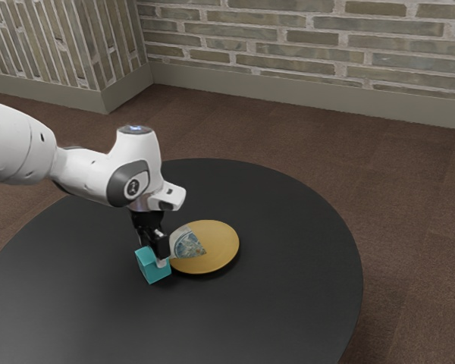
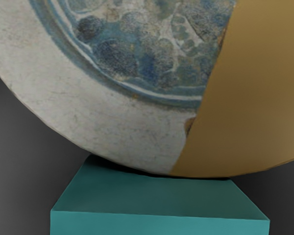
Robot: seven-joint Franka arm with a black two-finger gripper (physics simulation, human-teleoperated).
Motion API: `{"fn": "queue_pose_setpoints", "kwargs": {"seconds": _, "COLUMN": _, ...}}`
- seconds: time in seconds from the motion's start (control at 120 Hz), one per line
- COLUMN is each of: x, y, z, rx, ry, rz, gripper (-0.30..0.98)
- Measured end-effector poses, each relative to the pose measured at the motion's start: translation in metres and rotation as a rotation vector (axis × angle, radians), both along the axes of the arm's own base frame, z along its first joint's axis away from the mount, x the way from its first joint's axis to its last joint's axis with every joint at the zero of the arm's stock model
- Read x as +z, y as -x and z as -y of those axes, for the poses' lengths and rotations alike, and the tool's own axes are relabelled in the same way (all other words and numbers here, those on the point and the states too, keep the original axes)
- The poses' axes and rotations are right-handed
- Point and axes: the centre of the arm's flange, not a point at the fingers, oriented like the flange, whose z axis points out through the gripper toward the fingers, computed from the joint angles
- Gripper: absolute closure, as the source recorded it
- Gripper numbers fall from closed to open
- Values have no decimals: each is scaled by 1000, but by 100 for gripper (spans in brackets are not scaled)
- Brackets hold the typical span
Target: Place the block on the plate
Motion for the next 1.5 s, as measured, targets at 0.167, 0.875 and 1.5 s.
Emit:
{"fn": "queue_pose_setpoints", "kwargs": {"seconds": 0.167, "x": -20, "y": -1, "z": 0, "rx": 19, "ry": -7, "rz": -14, "gripper": 0}}
{"fn": "queue_pose_setpoints", "kwargs": {"seconds": 0.875, "x": 37, "y": 1, "z": 9, "rx": 42, "ry": 1, "rz": 37, "gripper": 31}}
{"fn": "queue_pose_setpoints", "kwargs": {"seconds": 1.5, "x": 23, "y": -83, "z": 63, "rx": 10, "ry": 35, "rz": 69, "gripper": 32}}
